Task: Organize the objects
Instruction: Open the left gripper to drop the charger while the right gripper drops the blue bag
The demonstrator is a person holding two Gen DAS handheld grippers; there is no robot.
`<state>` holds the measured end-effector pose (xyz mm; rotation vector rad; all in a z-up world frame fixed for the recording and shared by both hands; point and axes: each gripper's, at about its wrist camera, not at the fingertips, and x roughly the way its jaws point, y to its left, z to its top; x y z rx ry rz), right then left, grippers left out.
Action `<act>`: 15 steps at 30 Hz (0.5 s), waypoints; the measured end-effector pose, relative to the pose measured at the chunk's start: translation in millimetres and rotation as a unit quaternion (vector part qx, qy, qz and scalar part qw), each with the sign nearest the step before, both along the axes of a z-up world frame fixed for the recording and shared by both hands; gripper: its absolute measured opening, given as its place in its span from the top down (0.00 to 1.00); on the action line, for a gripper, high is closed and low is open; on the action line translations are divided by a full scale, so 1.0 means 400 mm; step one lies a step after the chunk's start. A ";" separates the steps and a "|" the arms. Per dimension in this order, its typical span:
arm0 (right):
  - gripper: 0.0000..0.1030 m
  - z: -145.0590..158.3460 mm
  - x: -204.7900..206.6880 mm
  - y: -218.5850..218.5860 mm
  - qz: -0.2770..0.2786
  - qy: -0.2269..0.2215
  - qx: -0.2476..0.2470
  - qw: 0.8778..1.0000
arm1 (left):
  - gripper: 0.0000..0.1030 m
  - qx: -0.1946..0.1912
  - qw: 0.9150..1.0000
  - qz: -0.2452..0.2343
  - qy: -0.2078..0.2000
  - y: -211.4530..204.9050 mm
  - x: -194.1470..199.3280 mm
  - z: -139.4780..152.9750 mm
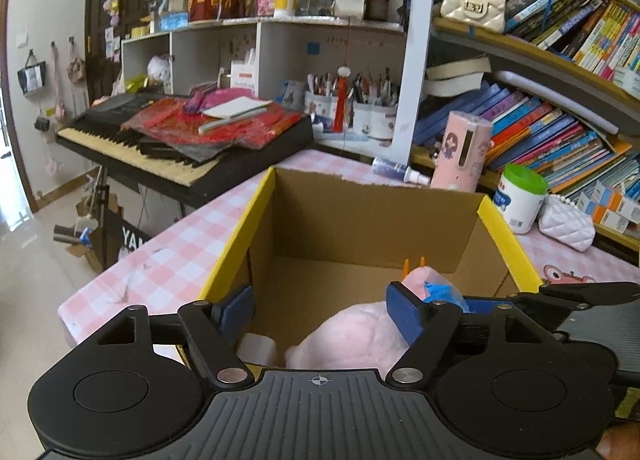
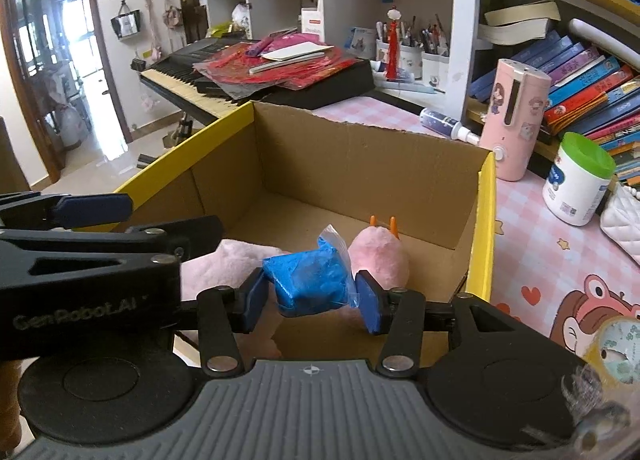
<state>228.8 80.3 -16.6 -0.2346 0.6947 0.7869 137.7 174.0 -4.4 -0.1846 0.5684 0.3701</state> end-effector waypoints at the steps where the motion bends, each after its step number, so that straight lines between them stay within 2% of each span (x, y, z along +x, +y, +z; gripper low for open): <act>1: 0.54 0.003 -0.002 0.000 -0.003 0.000 0.000 1.000 | 0.26 0.002 1.000 0.000 -0.004 -0.001 -0.004 0.005; 7: 0.39 0.027 -0.030 -0.010 -0.024 -0.018 0.006 1.000 | 0.18 0.008 1.000 0.000 -0.026 -0.006 -0.035 0.030; 15: 0.26 0.068 -0.112 -0.020 -0.037 -0.089 0.006 0.995 | 0.10 0.026 0.998 0.002 -0.053 -0.015 -0.094 0.054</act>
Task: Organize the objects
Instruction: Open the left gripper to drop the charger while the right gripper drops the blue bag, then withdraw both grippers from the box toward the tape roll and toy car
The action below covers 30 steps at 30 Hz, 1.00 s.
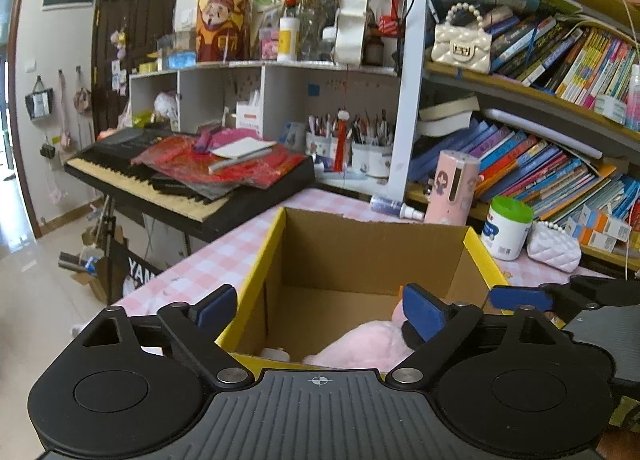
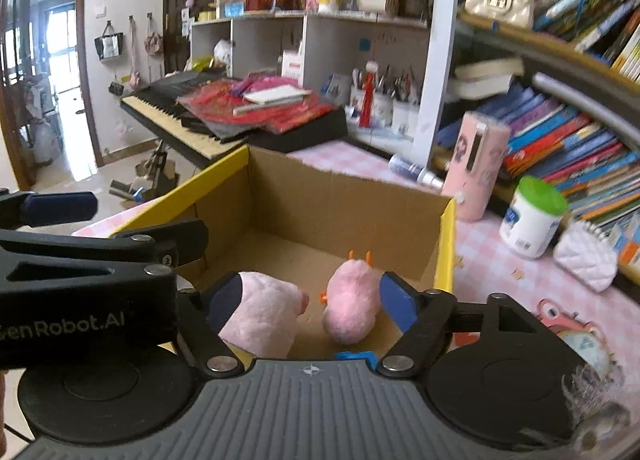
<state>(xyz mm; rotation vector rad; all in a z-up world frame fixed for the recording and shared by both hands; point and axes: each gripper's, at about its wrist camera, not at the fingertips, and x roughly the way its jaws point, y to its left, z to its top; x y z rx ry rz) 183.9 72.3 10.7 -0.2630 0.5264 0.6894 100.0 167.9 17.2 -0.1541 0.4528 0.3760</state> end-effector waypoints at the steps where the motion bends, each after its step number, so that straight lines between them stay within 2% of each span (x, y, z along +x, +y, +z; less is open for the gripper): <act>1: 0.25 0.004 -0.012 -0.003 -0.003 -0.008 0.000 1.000 | 0.09 0.002 1.000 0.000 -0.004 0.000 -0.010 0.002; 9: 0.23 0.020 -0.085 -0.025 -0.036 -0.034 0.000 0.999 | 0.09 -0.005 1.000 0.003 -0.016 0.016 -0.084 0.005; 17: 0.24 0.000 -0.169 -0.044 -0.082 -0.033 -0.020 0.996 | 0.09 -0.015 1.000 0.001 -0.007 0.023 -0.172 -0.019; 20: 0.23 -0.015 -0.204 -0.048 -0.098 -0.026 -0.031 0.994 | 0.09 -0.016 1.000 0.003 0.006 0.021 -0.209 -0.033; 26: 0.13 -0.059 -0.283 -0.050 -0.118 -0.006 -0.062 0.991 | 0.08 -0.026 0.998 0.023 0.057 0.022 -0.270 -0.071; 30: 0.12 -0.077 -0.326 -0.060 -0.130 0.006 -0.069 0.989 | 0.08 -0.025 0.997 0.022 0.071 0.016 -0.309 -0.081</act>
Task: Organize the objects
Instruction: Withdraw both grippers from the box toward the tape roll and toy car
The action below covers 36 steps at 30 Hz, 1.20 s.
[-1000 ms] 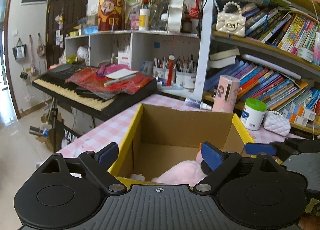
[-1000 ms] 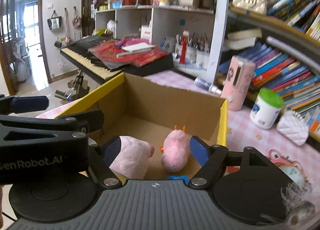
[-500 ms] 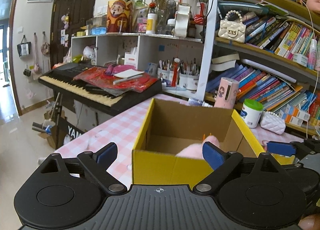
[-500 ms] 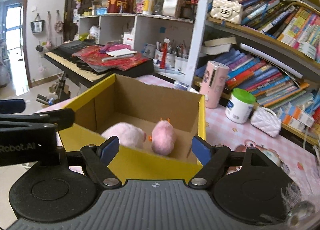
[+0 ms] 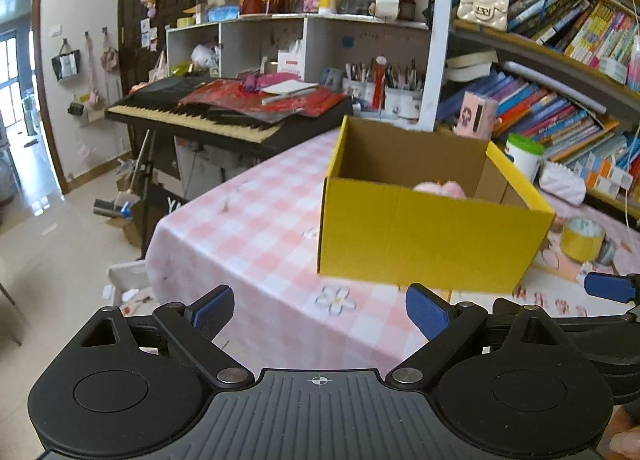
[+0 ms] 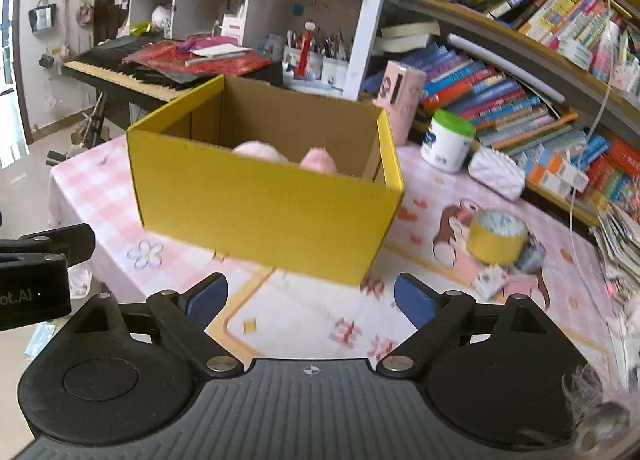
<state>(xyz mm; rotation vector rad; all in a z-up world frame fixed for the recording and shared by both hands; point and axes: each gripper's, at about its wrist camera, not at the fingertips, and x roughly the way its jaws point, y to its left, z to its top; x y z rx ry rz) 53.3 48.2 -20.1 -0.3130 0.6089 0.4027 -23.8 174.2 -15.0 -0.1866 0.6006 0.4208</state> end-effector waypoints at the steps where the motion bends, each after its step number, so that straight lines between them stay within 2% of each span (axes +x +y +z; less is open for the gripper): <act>1: 0.11 -0.004 -0.011 -0.004 -0.003 0.002 0.000 1.000 | 0.08 0.001 1.000 -0.002 0.003 -0.003 -0.009 -0.002; 8: 0.10 -0.025 -0.081 -0.039 -0.024 0.012 0.001 1.000 | 0.08 -0.002 0.999 -0.028 0.024 -0.033 -0.056 -0.023; 17: 0.10 -0.043 -0.132 -0.123 -0.078 0.025 0.006 0.997 | 0.08 -0.004 0.996 -0.080 0.033 -0.092 -0.081 -0.036; 30: 0.09 -0.034 -0.151 -0.264 -0.175 0.022 0.008 0.984 | 0.08 -0.006 0.985 -0.168 0.028 -0.193 -0.038 -0.030; 36: 0.09 -0.031 -0.137 -0.318 -0.205 0.021 0.011 0.978 | 0.08 -0.002 0.981 -0.194 0.021 -0.235 -0.010 -0.025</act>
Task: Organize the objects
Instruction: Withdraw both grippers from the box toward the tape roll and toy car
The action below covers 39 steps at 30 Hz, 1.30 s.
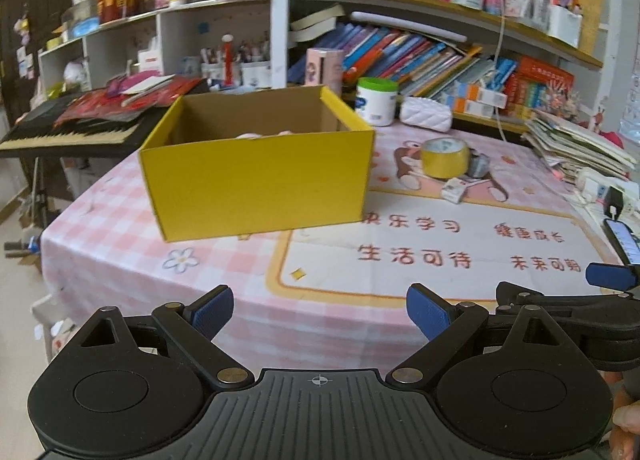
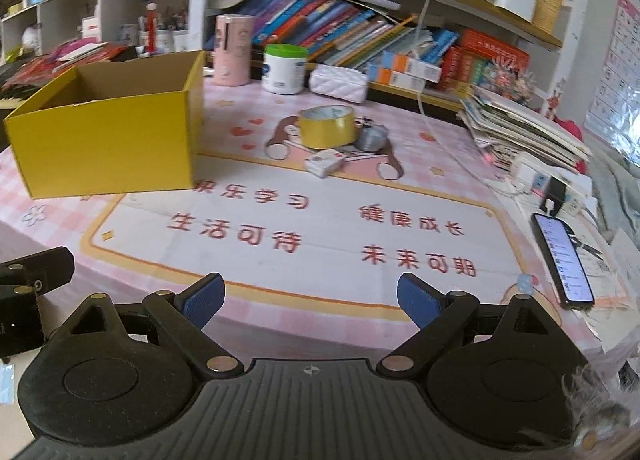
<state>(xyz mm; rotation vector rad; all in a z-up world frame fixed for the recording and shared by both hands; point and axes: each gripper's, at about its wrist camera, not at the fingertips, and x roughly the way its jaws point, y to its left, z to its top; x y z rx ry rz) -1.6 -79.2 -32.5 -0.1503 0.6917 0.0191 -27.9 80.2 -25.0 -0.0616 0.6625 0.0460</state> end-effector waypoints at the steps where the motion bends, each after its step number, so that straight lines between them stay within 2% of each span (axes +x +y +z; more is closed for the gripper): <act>1: 0.09 0.000 0.005 -0.006 -0.002 0.001 0.000 1.000 | 0.08 -0.001 1.000 -0.003 0.000 -0.006 0.005 0.000; 9: 0.09 -0.003 0.058 -0.051 -0.005 0.004 -0.005 1.000 | 0.08 -0.007 1.000 -0.013 0.001 -0.054 0.064 -0.001; 27: 0.09 -0.006 0.299 -0.186 0.012 0.021 -0.013 1.000 | 0.09 -0.018 1.000 -0.005 0.021 -0.186 0.272 -0.019; 39: 0.12 -0.015 0.442 -0.295 0.022 0.025 0.010 0.999 | 0.09 -0.016 0.999 -0.012 0.035 -0.301 0.405 -0.046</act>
